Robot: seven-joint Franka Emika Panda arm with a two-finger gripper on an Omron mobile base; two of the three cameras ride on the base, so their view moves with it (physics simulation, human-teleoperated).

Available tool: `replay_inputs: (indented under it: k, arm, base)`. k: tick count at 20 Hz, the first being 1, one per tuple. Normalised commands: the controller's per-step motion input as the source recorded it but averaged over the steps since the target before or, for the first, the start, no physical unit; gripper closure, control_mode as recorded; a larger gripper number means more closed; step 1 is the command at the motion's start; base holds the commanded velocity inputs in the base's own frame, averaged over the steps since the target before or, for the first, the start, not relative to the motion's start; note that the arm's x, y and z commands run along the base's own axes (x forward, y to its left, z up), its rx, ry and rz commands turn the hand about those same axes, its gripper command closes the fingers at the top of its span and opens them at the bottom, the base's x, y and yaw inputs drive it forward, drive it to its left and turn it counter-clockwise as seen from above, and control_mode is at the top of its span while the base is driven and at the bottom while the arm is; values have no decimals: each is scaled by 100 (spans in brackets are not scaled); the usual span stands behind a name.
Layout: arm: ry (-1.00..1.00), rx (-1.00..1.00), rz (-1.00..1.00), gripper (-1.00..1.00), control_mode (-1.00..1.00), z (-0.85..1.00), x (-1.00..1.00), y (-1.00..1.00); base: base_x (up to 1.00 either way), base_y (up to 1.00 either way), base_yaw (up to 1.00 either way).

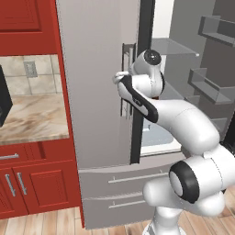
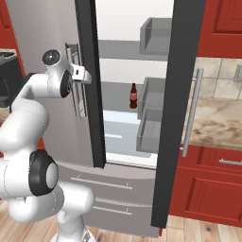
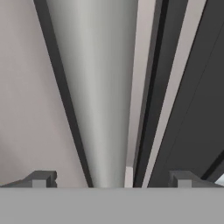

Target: Open the fridge, grab two sodas, and place both sodas inside the bowl with ice on the dining counter.

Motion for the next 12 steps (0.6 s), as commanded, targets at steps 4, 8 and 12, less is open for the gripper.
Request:
replay_inputs:
  k: [4,8,12]
  arm:
    - [-2,0,0,-100,-100,-25,24,12]
    - [-2,0,0,-100,-100,-28,26,13]
    - [-3,1,0,100,-100,-28,29,16]
  base:
    - [0,0,0]
    - [0,0,0]
    - [0,0,0]
